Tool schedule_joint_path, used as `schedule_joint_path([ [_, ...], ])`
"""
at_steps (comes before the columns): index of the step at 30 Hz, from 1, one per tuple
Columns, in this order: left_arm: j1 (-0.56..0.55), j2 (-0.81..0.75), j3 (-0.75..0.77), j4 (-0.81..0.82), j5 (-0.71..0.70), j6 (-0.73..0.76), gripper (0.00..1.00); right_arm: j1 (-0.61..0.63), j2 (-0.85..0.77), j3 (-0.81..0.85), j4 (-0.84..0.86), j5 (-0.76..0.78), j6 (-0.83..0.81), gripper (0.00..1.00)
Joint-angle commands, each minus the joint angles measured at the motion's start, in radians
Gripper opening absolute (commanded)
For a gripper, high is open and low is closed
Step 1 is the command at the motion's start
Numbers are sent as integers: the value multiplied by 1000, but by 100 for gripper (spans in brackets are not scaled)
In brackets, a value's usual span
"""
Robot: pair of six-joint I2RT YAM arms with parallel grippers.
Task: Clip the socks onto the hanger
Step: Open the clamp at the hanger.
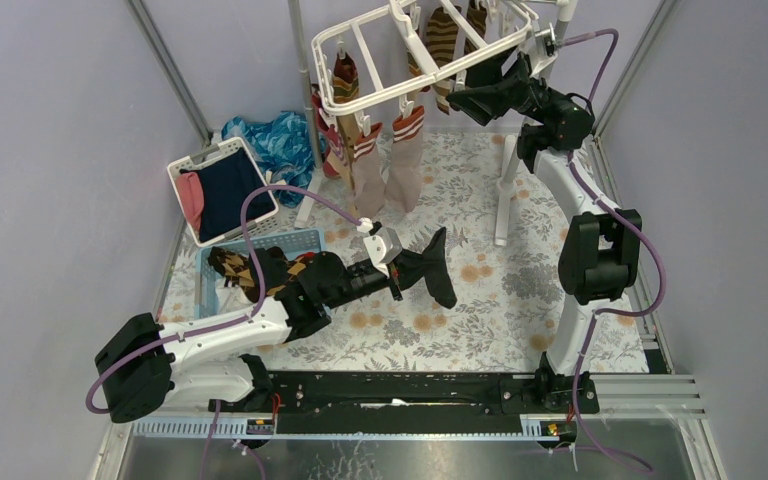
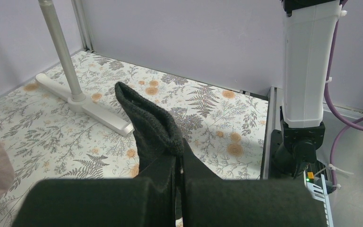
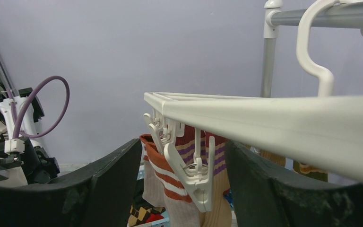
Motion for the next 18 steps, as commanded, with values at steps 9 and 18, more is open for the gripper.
schedule_joint_path([
  [9, -9, -3, 28, 22, -2, -7, 0, -4, -56, 13, 186, 32, 29, 53],
  [18, -11, 12, 42, 30, -2, -4, 0, -4, -57, 10, 186, 32, 41, 25],
])
